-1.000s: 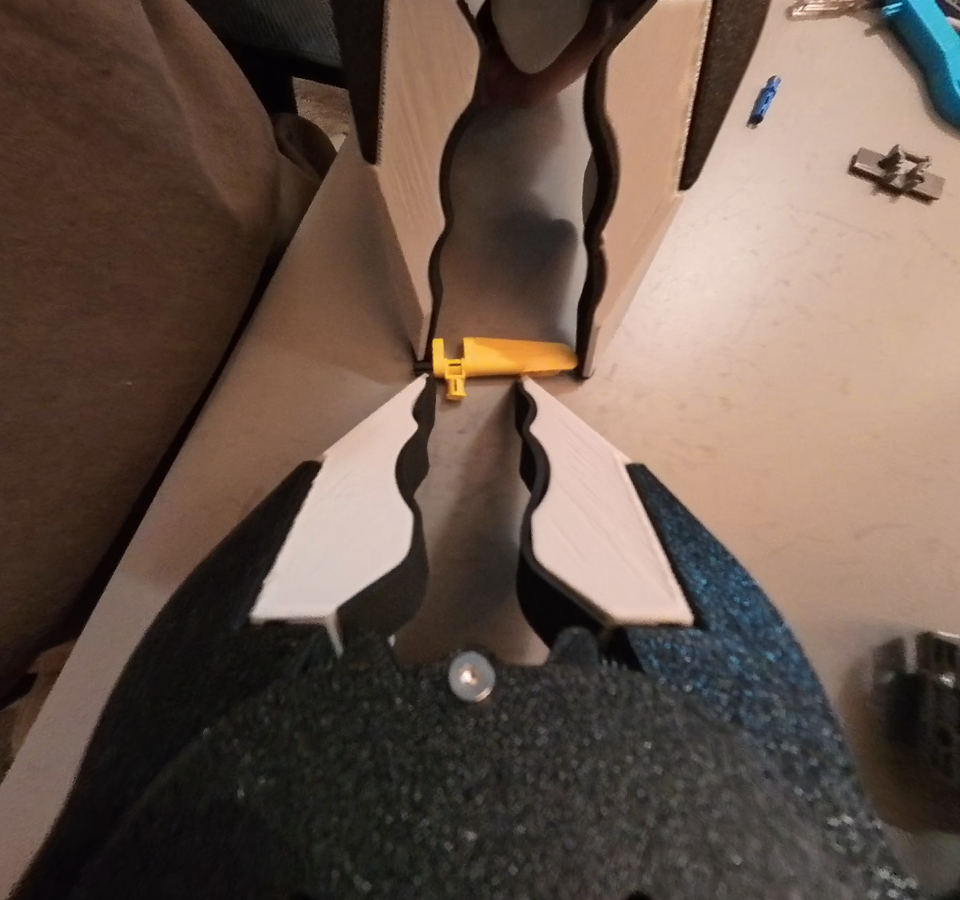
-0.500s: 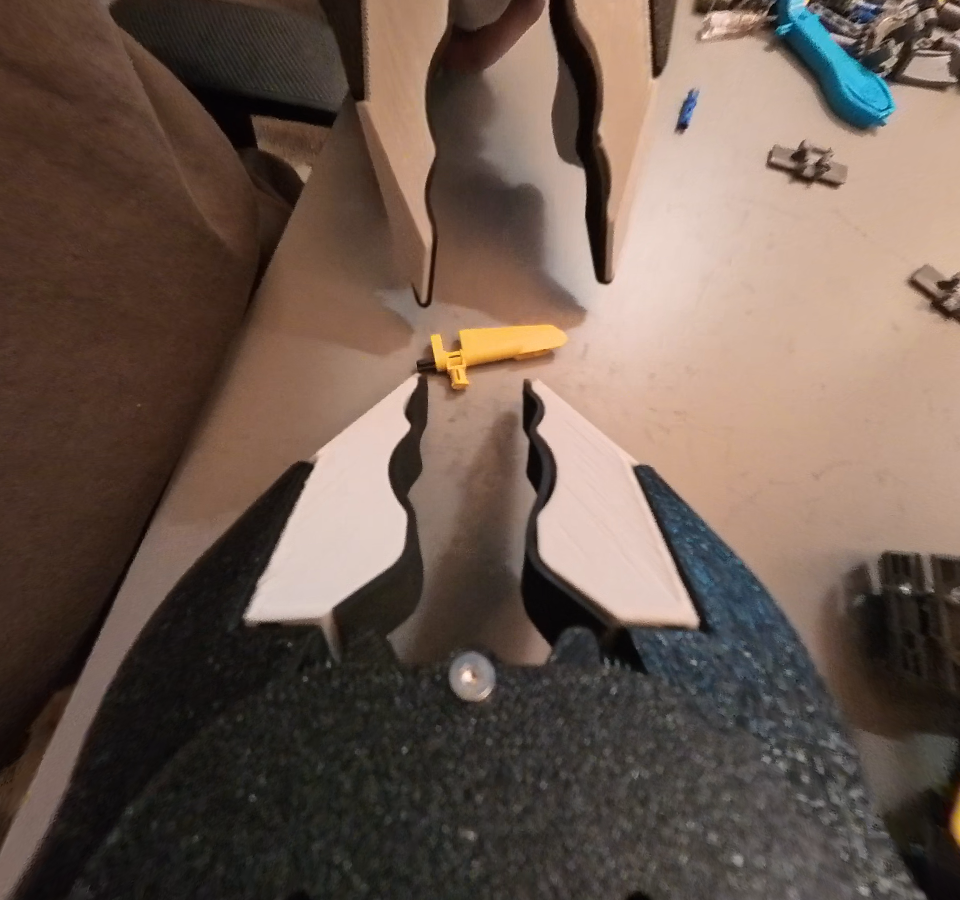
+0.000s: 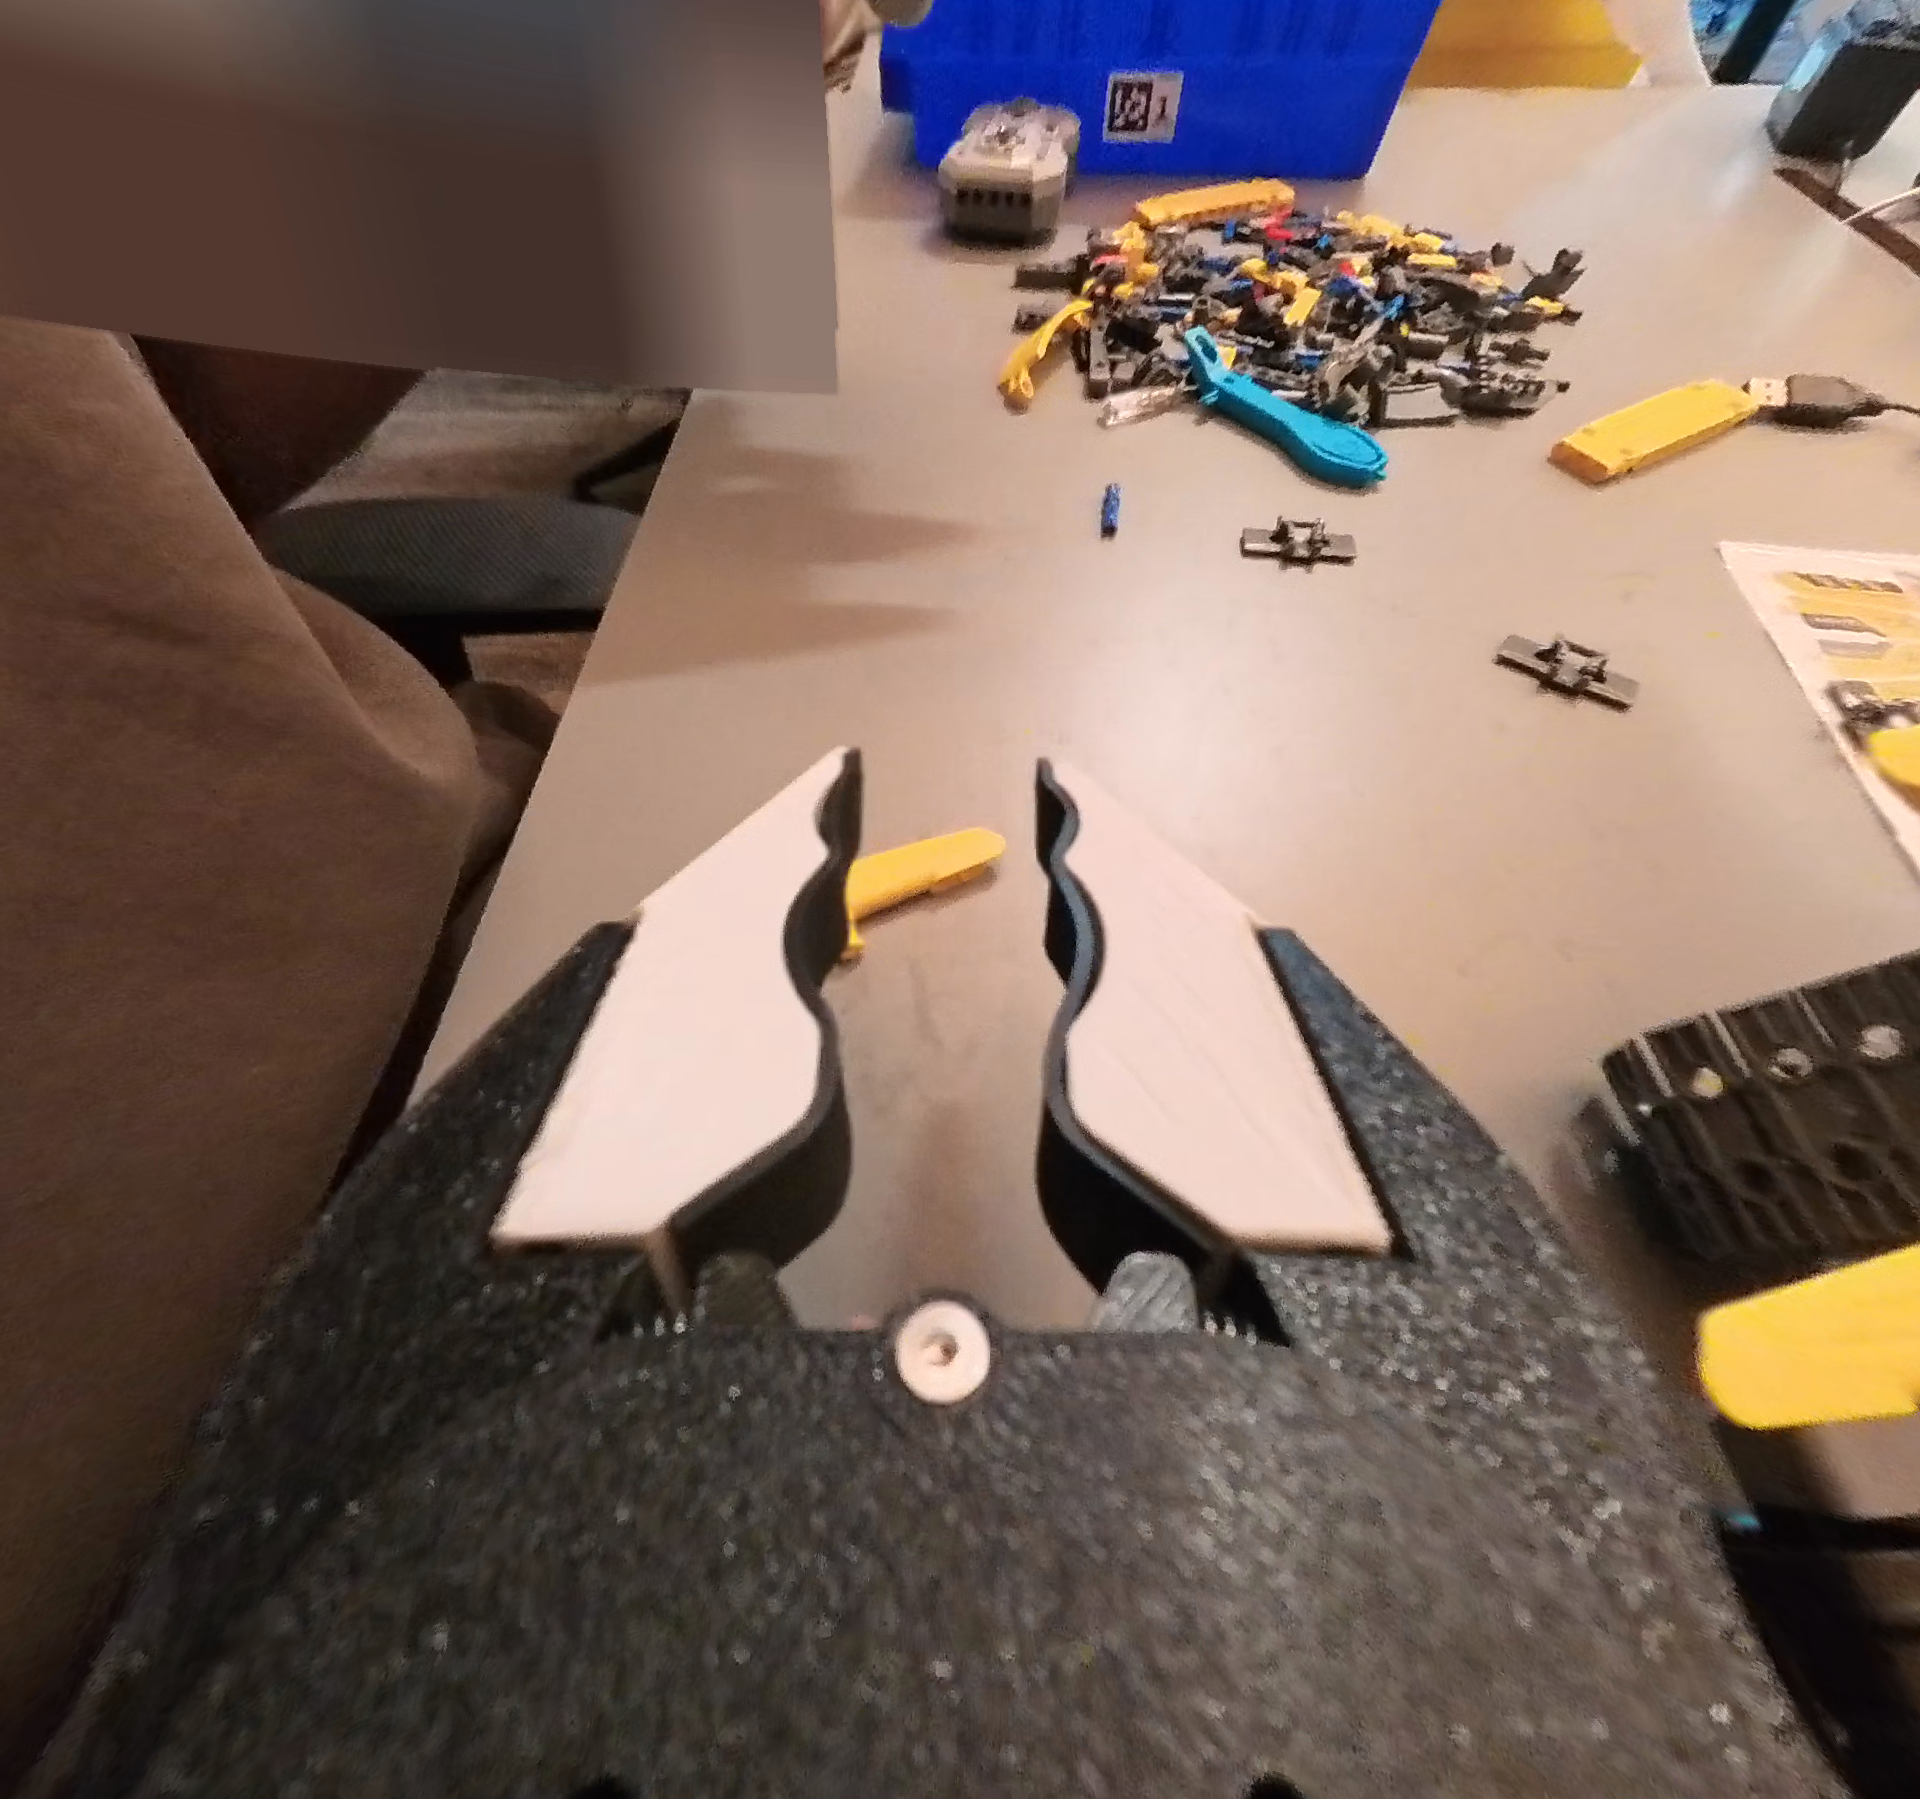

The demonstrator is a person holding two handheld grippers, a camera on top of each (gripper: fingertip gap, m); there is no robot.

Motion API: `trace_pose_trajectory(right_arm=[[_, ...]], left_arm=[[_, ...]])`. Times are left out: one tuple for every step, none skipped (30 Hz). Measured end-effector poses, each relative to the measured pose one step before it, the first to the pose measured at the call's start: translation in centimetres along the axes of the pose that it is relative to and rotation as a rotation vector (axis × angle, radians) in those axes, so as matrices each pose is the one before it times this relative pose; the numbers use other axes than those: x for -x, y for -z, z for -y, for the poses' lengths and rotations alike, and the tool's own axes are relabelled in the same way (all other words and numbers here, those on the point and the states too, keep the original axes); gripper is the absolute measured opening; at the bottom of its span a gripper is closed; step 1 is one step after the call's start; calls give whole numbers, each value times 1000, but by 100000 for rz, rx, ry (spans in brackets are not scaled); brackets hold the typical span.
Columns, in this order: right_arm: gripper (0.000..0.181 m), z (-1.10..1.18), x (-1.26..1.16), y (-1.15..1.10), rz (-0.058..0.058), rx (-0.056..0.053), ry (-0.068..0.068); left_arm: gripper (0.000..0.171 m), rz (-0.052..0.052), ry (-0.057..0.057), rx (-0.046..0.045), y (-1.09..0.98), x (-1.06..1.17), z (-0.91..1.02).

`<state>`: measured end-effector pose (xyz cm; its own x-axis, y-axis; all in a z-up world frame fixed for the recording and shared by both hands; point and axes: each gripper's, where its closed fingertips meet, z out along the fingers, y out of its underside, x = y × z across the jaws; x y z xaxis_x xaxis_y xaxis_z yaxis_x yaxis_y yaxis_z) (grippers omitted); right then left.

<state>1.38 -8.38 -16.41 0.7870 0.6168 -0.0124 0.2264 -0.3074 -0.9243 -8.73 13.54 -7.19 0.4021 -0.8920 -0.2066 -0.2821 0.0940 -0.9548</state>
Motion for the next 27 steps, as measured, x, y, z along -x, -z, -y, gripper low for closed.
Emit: trace_pose_trajectory(right_arm=[[28, 146, -207, -21, -1598, -841, -167], [25, 19, -249, -62, -2139, -124, 511], [21, -27, -170, -68, -1956, 230, 850], [17, 13, -147, -65, -1940, -10, 1054], [7, 57, -70, -28, -1649, -194, 1262], [0, -8, 167, -25, 4, 221, 1658], [0, -124, 231, -82, 687, 987, 1181], [0, -202, 100, -139, -78, 1508, 744], [0, -158, -57, -152, -1099, 1296, 746], [0, -115, -60, -132, -1073, 957, 743], [0, -73, -100, -108, -1155, 645, 536], [0, 0, -188, -78, -1470, 185, 259], [0, 56, -146, -32, -938, -296, 32], [0, 62, -112, -14, -493, -311, -462], [0, -95, -40, -11, 324, 658, -1890], [0, -243, 253, -49, 2604, 1707, -3354], [0, -174, 321, -53, 3142, 1064, -3758], [0, -76, 254, -8, 2429, 371, -2716], [0, -27, 146, 47, 1451, 72, -1159], [0, -14, 4, 53, 274, 7, -378], [0, -35, -154, 31, -750, 208, -173], [0, -24, -162, 17, -958, 156, 275], [0, 20, -157, 32, -1032, -138, 706], [0, 86, -139, 40, -1017, -587, 786], [0, 155, -115, 62, -873, -1015, 582], [0, 173, -115, 52, -742, -1134, 318], [0, 172, -162, 62, -901, -1160, 86]], left_arm=[[37, 3771, -748, -1687, 385, 742, 210], [29, 4456, -1638, -328, 281, 702, -17], [15, 5744, -2105, 976, 152, 753, -254], [13, 6655, -2860, 2108, 45, 816, -466], [11, 7177, -2333, 2354, -17, 893, -512], [7, 4589, -2040, 1219, -38, 549, -394], [3, 3821, -876, -497, -2, 545, -185], [3, 3019, 60, -1623, 62, 554, -43], [3, 2052, 1141, -2181, 85, 547, 21], [0, 912, 2464, -1328, 66, 495, -107], [0, -1152, 3208, 355, 10, 237, -316], [0, -1934, 3876, 1754, -78, 127, -452], [0, -1278, 3947, 2906, -161, 184, -625], [0, -1752, 3138, 3345, -198, 90, -677], [0, -2115, 2894, 3562, -175, 16, -662], [0, -522, 3234, 3686, -152, 296, -625], [3, 391, 3032, 2775, -139, 468, -430], [7, 411, 2621, 1203, -83, 509, -193], [8, 352, 2561, 23, -21, 505, -32], [8, 349, 1997, -336, 19, 465, 52], [5, 1243, 1125, -103, 25, 523, 29], [3, 2423, -535, 506, -7, 601, -37], [0, 3139, -1770, 534, -42, 586, -14], [0, 4028, -2025, 226, -66, 613, 65], [0, 4793, -1847, -275, -71, 664, 211], [0, 4062, -1439, -1056, -25, 519, 388], [0, 1960, -486, -1795, 25, 237, 574]])
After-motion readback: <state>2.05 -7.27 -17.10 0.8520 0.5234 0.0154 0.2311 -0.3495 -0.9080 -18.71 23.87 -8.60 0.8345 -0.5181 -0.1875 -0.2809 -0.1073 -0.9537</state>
